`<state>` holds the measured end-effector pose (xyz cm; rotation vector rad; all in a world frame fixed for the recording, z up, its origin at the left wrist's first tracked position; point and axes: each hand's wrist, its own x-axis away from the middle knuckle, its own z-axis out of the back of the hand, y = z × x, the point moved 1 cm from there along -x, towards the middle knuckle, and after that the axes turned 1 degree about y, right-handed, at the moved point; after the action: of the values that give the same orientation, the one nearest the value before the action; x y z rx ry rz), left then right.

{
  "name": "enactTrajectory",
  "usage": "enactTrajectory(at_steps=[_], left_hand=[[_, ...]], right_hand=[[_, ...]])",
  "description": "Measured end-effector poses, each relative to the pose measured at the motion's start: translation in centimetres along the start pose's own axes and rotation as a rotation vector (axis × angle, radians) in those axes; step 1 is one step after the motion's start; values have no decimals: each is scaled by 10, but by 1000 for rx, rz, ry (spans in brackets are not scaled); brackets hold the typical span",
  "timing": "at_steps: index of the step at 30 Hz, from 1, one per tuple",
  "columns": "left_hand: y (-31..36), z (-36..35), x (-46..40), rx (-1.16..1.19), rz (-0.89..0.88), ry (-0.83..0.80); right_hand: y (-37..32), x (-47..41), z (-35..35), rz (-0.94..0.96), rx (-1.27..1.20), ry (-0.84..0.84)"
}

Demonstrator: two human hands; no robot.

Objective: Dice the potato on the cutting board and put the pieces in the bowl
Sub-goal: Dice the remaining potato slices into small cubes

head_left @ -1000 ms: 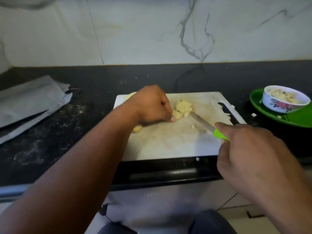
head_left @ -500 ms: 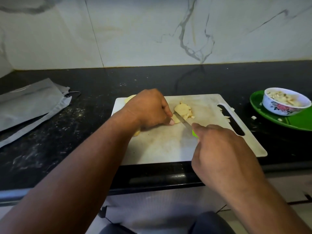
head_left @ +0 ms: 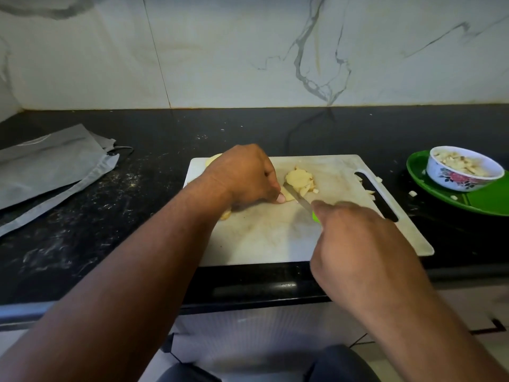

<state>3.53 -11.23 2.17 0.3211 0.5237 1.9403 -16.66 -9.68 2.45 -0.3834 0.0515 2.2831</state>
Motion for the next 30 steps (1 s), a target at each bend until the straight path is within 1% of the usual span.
enactTrajectory(at_steps=[2,5,7,8,10,12,16,22,24,27,30], left_hand=[[0,0,-1,-2,9,-5],[2,1,-2,-18,8,-21],[0,2,-1,-38,-6,-20],[0,2,-1,-65,-26,-23],[0,3,0,-118,-61,-33],[2,4,2,-140,-76,-43],[1,3,1,-88,-49,-23],[-2,4,-2,-34,-9,-48],[-3,5,-2,-35,-6,-37],[-2,4,-1,-45,7,-17],[-3,3,-1,-37,9,-21]], right_hand=[[2,12,1,23,10,-21],[9,32,14,80,35,-3],[15,36,21,102,51,-20],[14,33,24,103,49,0],[10,19,23,65,49,60],[1,2,14,6,50,65],[-8,1,-5,-11,-32,17],[6,37,11,71,45,-28],[8,33,18,81,72,1],[-3,10,14,41,57,60],[-10,-2,-4,8,-10,30]])
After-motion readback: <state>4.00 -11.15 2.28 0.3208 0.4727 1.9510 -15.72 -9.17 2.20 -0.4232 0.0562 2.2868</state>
